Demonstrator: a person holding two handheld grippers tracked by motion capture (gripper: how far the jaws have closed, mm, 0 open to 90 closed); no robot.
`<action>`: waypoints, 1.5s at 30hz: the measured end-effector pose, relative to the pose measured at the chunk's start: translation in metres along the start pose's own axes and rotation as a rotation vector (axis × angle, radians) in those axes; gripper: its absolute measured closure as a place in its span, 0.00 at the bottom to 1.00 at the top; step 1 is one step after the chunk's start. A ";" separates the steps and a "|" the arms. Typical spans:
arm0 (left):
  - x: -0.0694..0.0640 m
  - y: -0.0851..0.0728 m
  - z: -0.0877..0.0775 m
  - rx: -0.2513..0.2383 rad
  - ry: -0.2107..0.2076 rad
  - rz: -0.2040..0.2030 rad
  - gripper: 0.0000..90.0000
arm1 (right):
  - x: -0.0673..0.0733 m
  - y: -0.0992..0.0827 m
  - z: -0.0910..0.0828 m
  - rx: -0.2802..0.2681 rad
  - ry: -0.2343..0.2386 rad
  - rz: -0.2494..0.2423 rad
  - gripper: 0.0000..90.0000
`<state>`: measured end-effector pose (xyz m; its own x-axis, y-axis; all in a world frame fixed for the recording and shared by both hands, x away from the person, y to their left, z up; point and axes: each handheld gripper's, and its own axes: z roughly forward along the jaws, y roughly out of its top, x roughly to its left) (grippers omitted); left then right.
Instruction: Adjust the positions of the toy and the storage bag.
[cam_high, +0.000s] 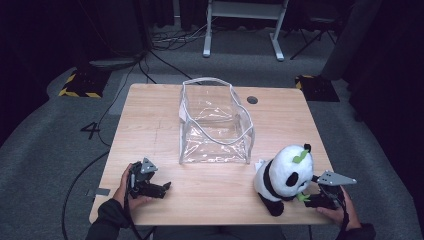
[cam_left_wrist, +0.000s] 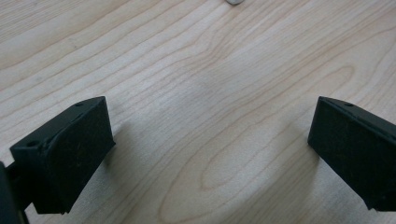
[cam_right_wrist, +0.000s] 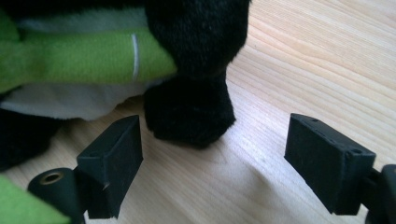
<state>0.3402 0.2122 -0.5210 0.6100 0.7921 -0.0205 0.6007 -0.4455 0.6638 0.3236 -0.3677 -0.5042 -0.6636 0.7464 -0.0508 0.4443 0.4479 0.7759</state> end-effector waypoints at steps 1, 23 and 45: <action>0.000 0.000 0.000 -0.002 0.000 0.004 0.01 | 0.001 0.001 0.001 0.002 0.010 -0.008 0.22; -0.001 0.000 0.000 0.000 -0.001 0.002 0.01 | -0.003 0.018 0.034 0.030 0.019 -0.038 0.70; -0.001 0.000 0.000 0.004 -0.003 0.011 0.01 | -0.062 0.048 0.073 0.037 0.026 -0.040 0.67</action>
<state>0.3393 0.2116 -0.5208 0.6186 0.7856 -0.0154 0.5955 -0.4560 0.6614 0.4295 -0.3564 -0.5094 -0.6962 0.7149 -0.0648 0.4390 0.4955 0.7495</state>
